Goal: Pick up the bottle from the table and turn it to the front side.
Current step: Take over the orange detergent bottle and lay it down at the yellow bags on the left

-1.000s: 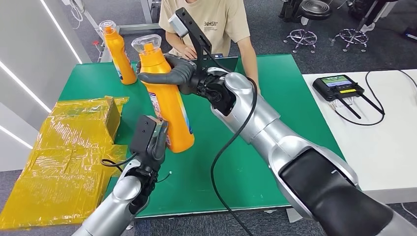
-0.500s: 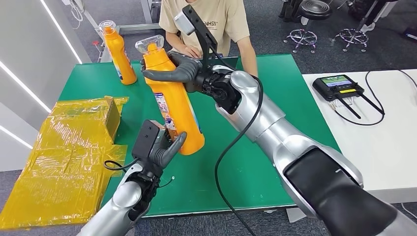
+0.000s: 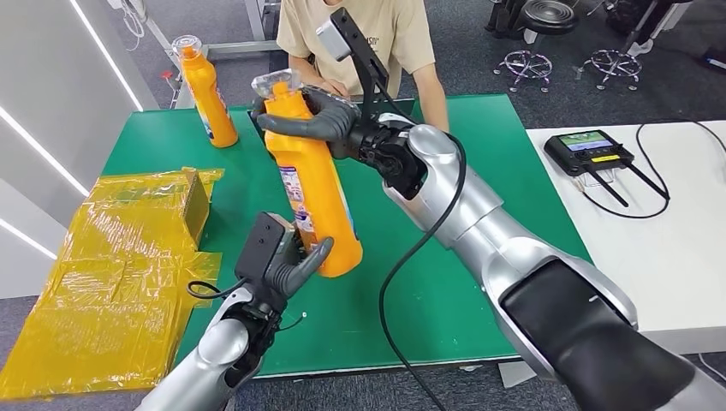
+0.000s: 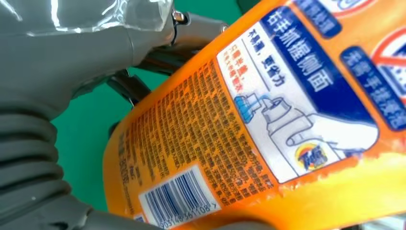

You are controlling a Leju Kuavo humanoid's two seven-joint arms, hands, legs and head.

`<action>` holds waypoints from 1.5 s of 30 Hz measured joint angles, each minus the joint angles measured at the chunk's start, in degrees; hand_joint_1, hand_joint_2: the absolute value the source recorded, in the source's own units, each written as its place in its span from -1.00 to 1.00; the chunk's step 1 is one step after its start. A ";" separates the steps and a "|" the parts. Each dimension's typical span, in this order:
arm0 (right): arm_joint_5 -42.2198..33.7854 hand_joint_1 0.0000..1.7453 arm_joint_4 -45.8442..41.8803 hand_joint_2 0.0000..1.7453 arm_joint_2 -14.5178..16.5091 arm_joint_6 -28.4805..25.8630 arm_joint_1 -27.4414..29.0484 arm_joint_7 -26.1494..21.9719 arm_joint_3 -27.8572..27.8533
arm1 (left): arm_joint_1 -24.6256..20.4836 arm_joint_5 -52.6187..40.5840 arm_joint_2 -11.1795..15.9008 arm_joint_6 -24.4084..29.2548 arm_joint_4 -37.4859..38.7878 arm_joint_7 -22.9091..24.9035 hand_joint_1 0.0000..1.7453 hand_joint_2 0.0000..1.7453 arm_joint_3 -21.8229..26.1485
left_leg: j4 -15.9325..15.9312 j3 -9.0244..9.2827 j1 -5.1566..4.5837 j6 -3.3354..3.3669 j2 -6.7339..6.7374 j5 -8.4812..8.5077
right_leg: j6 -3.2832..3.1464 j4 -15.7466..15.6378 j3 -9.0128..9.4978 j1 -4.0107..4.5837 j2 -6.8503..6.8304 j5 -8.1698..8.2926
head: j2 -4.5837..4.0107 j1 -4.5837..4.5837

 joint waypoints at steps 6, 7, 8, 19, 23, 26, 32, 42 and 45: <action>2.61 -1.00 -3.86 -1.00 -5.16 1.21 -0.62 -0.15 -1.03 | 2.35 -0.02 3.19 2.22 -1.50 -1.11 1.00 1.00 2.63 | 0.00 0.00 0.00 0.00 -0.04 0.00 | 0.00 0.00 0.01 0.00 -0.05 0.00 | 0.00 0.01; 3.28 -1.00 -4.59 -1.00 -6.19 1.13 -0.60 -0.35 -1.29 | 2.80 -0.38 3.93 2.77 -1.66 -1.31 1.00 1.00 3.44 | 0.00 0.00 0.00 0.00 -0.05 0.00 | 0.00 0.00 0.01 0.00 -0.06 0.00 | 0.00 0.01; 4.27 -1.00 -5.53 -1.00 -7.43 0.96 -0.47 -0.68 -1.51 | 3.46 -0.74 4.66 3.50 -1.94 -1.62 1.00 1.00 4.40 | 0.00 0.00 0.00 0.00 -0.04 0.00 | 0.00 0.00 0.01 0.00 -0.05 0.00 | 0.00 0.01; 12.77 -1.00 -28.89 -1.00 -37.37 1.97 19.30 -8.49 -13.21 | 16.86 -4.07 17.36 3.82 -8.05 -4.88 1.00 1.00 29.48 | 0.02 -0.04 0.06 0.10 -0.55 -0.13 | 0.10 -0.30 0.26 0.05 -0.58 -0.19 | 0.00 0.03; 13.59 -1.00 -38.83 -1.00 -44.99 1.53 36.10 -11.03 -23.24 | 19.22 -4.40 20.39 3.10 -8.94 -3.87 0.46 1.00 35.74 | 0.00 -0.08 0.05 0.11 -0.55 -0.25 | 0.12 -0.37 0.25 0.07 -0.58 -0.26 | 0.00 0.02; 14.59 -1.00 -44.95 -1.00 -46.96 1.33 48.01 -12.07 -30.24 | 19.86 -5.82 21.90 2.23 -8.88 -1.00 0.04 1.00 37.57 | -0.03 -0.08 0.05 0.06 -0.55 -0.31 | 0.05 -0.37 0.25 0.10 -0.59 -0.33 | 0.00 0.01; 15.81 -1.00 -51.40 -1.00 -47.06 1.63 58.93 -11.83 -36.99 | 19.29 -9.96 23.73 -0.06 -7.61 3.54 -1.00 -1.00 37.23 | -0.04 -0.06 0.05 0.04 -0.30 -0.30 | 0.01 -0.32 0.10 0.12 -0.38 -0.32 | 0.00 0.00; 14.05 -1.00 -48.82 -1.00 -46.52 4.54 52.88 -7.15 -33.17 | 18.52 -15.19 24.09 -4.85 -5.75 9.56 -1.00 -1.00 31.42 | -0.02 -0.04 0.04 0.06 -0.28 -0.26 | 0.04 -0.31 0.11 0.05 -0.33 -0.26 | 0.00 0.01; 13.66 -1.00 -47.56 -1.00 -46.52 4.45 51.56 -7.08 -31.77 | 18.19 -15.00 24.02 -4.90 -5.36 9.41 -1.00 -1.00 30.40 | -0.01 -0.04 0.04 0.06 -0.35 -0.26 | 0.04 -0.31 0.11 0.05 -0.39 -0.26 | 0.00 0.00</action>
